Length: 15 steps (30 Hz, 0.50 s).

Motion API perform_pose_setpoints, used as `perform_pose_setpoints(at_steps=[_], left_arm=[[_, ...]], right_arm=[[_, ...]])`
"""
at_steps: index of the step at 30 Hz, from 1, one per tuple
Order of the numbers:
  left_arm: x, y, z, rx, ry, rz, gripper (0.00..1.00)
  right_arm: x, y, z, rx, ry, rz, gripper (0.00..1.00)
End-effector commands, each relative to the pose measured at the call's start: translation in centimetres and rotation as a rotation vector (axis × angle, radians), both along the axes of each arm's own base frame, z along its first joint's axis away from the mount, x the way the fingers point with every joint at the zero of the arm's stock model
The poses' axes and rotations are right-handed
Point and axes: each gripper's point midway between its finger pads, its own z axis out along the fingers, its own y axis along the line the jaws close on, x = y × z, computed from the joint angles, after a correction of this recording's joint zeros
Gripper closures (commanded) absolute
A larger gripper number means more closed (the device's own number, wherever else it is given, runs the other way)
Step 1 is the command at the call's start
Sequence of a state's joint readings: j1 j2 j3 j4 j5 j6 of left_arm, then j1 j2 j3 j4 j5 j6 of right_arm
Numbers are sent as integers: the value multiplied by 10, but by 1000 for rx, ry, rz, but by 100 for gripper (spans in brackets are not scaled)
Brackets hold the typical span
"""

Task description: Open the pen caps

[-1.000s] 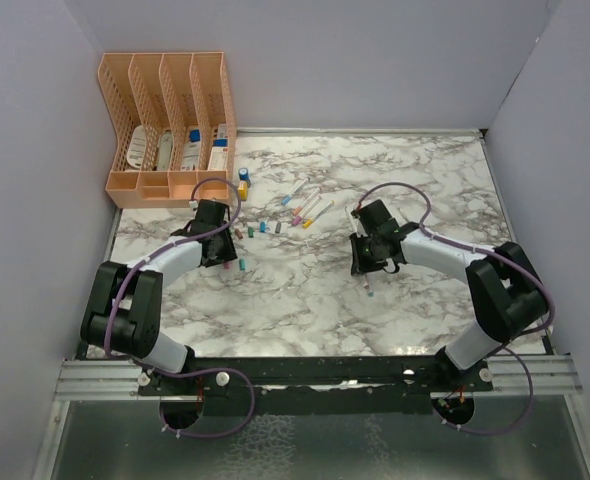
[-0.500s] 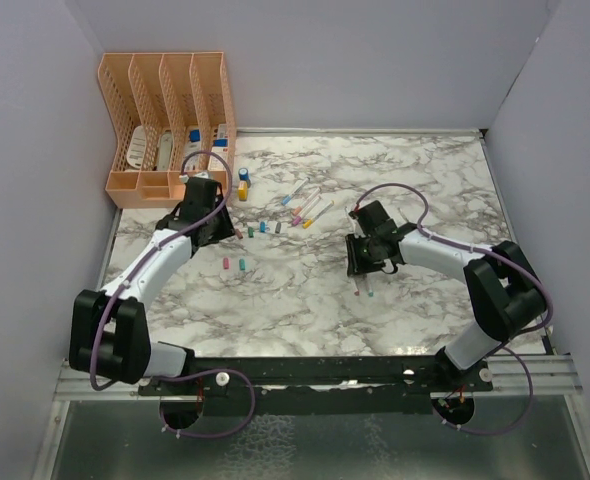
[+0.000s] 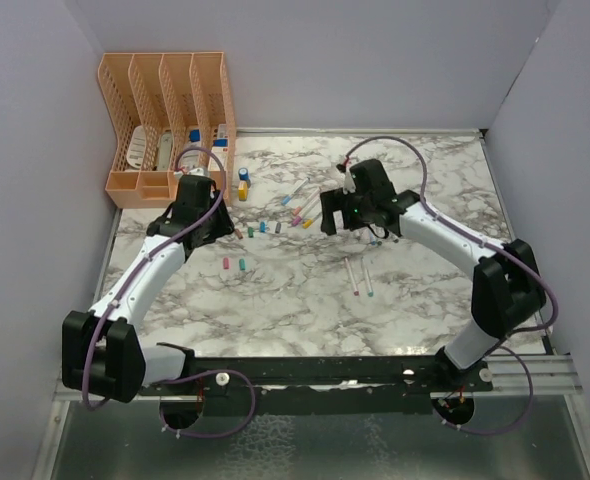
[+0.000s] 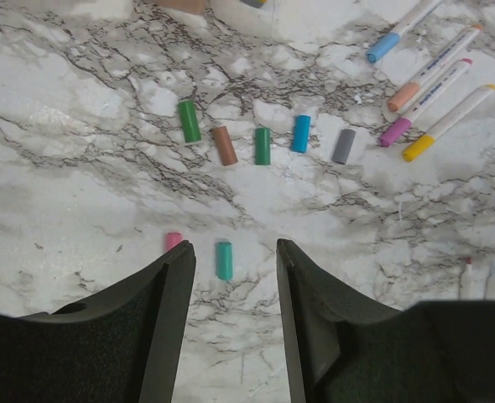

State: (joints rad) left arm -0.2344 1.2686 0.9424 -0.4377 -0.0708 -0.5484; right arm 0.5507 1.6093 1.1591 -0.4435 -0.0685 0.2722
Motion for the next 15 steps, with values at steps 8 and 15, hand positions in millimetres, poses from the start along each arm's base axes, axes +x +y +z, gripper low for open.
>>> perform_pose_setpoints(at_steps=[8, 15], left_arm=[[-9, -31, 40, -214, -120, -78, 45], [-21, -33, 44, -246, -140, -90, 45]], right_arm=[[129, 19, -8, -291, -145, -26, 1], [184, 32, -5, -335, -226, -44, 1]])
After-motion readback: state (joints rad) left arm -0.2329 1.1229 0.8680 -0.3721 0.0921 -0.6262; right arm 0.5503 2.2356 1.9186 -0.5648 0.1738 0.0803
